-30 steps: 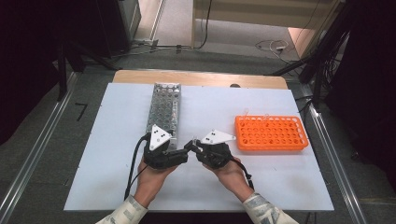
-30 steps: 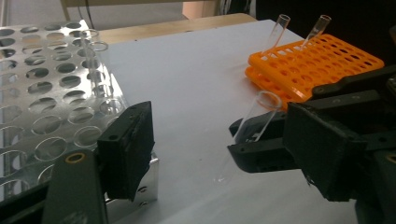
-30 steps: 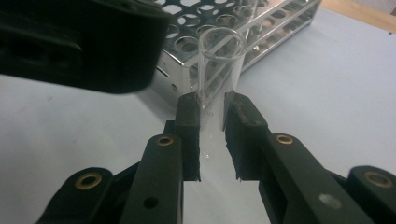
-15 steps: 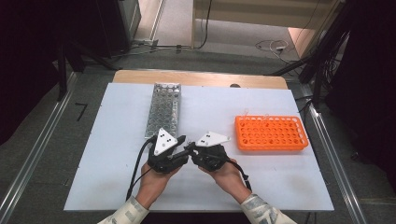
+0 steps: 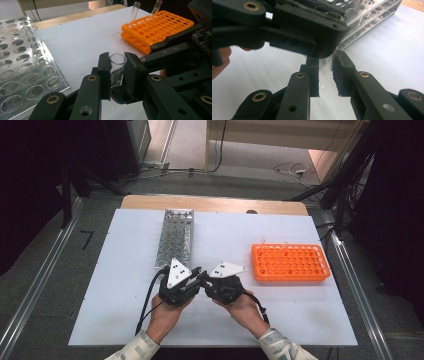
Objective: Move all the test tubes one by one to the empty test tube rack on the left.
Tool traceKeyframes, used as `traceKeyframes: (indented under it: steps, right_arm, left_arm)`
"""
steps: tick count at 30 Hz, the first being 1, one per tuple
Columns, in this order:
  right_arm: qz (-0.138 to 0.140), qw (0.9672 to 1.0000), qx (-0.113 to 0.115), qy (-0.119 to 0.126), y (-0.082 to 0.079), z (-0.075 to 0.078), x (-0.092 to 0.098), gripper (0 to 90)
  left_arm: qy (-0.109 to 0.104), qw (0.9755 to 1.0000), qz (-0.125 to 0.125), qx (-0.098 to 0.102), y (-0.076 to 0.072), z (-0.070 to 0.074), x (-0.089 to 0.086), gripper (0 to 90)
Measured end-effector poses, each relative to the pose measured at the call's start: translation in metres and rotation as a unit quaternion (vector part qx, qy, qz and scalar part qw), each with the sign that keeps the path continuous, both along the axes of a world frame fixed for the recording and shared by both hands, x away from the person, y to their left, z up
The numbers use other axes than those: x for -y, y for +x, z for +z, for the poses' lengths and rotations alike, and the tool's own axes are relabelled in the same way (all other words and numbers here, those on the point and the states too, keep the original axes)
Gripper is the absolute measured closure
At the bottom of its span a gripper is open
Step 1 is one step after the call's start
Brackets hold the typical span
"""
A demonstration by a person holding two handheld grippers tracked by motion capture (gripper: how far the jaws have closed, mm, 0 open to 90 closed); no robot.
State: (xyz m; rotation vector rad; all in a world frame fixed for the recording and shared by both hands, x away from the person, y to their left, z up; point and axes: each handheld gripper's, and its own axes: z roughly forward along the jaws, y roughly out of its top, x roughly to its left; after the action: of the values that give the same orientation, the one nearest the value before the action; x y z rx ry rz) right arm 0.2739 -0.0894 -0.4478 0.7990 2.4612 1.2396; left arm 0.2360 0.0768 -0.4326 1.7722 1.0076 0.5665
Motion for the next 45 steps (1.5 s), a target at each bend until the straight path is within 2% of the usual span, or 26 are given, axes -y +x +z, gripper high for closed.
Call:
traceKeyframes:
  steps: [6, 12, 15, 19, 21, 27, 37, 45]
  right_arm:
    - [0.0, 1.0, 0.001, 0.001, 0.0, 0.0, 0.001, 70.8]
    - [0.006, 0.9999, -0.009, 0.002, 0.001, 0.001, 0.003, 44.4]
    - [0.003, 1.0, -0.008, 0.003, 0.001, 0.002, 0.005, 35.7]
    - [-0.007, 0.9999, -0.013, 0.009, 0.003, 0.003, 0.01, 31.3]
    - [-0.011, 0.9997, -0.017, 0.011, 0.004, 0.004, 0.012, 30.0]
    - [-0.018, 0.9996, -0.016, 0.014, 0.004, 0.004, 0.016, 29.5]
    - [-0.024, 0.9995, -0.016, 0.015, 0.006, 0.004, 0.021, 29.7]
    - [-0.024, 0.9995, -0.017, 0.015, 0.006, 0.004, 0.022, 29.9]
  left_arm:
    - [-0.001, 1.0, 0.0, -0.002, 0.0, 0.0, 0.0, 75.8]
    - [-0.007, 0.9999, 0.01, 0.001, 0.003, 0.003, -0.004, 76.0]
    - [-0.013, 0.9998, 0.015, 0.003, 0.005, 0.007, -0.007, 76.0]
    - [-0.027, 0.9994, 0.022, 0.003, 0.009, 0.012, -0.009, 76.0]
    - [-0.028, 0.9993, 0.023, -0.001, 0.012, 0.014, -0.01, 76.0]
    - [-0.037, 0.9986, 0.038, 0.005, 0.022, 0.024, -0.012, 75.9]
    - [-0.032, 0.9971, 0.068, 0.015, 0.041, 0.039, -0.019, 75.9]
    - [-0.033, 0.9959, 0.082, 0.017, 0.05, 0.045, -0.023, 75.9]
